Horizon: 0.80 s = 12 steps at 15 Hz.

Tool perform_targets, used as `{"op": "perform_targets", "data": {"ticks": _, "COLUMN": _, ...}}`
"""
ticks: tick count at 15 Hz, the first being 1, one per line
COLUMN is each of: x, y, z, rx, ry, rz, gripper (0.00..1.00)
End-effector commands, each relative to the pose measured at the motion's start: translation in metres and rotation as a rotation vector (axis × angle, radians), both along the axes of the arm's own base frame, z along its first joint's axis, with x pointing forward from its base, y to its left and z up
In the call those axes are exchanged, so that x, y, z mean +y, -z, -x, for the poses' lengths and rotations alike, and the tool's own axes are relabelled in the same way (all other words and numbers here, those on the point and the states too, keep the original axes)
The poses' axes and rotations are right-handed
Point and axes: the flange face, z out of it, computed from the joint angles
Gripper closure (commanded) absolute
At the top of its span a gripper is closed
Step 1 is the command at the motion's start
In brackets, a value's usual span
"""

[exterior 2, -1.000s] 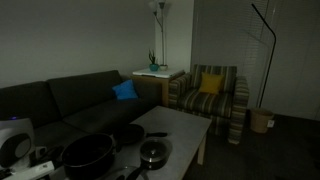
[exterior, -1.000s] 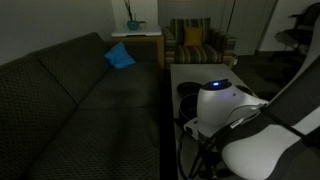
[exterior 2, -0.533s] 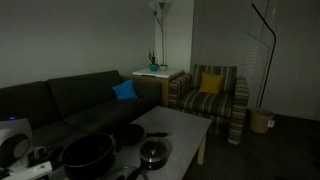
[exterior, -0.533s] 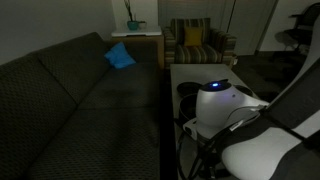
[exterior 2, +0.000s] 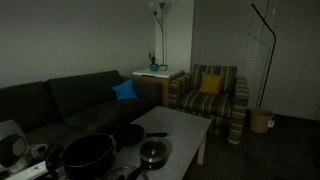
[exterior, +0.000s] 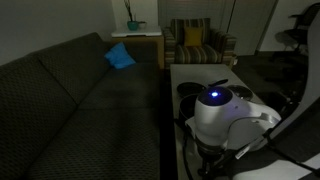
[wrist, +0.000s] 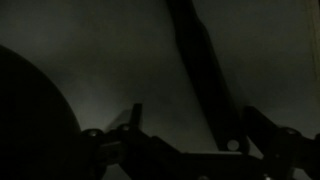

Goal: Pick up the black spoon from the table and put it in the pot.

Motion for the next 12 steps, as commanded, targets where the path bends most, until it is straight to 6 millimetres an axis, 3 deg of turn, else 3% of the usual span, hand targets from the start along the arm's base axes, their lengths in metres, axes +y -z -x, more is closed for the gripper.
{"op": "perform_targets", "data": {"ticks": 1, "x": 0.005, "y": 0.003, "z": 0.013, "rx": -0.029, "ry": 0.027, "rz": 0.014, "gripper": 0.0}}
{"op": "perform_targets", "data": {"ticks": 3, "x": 0.006, "y": 0.007, "z": 0.016, "rx": -0.026, "ry": 0.034, "rz": 0.006, "gripper": 0.0}}
{"op": "perform_targets", "data": {"ticks": 5, "x": 0.005, "y": 0.009, "z": 0.017, "rx": -0.021, "ry": 0.035, "rz": -0.014, "gripper": 0.26}}
{"op": "perform_targets", "data": {"ticks": 12, "x": 0.008, "y": 0.005, "z": 0.027, "rx": -0.003, "ry": 0.028, "rz": -0.041, "gripper": 0.74}}
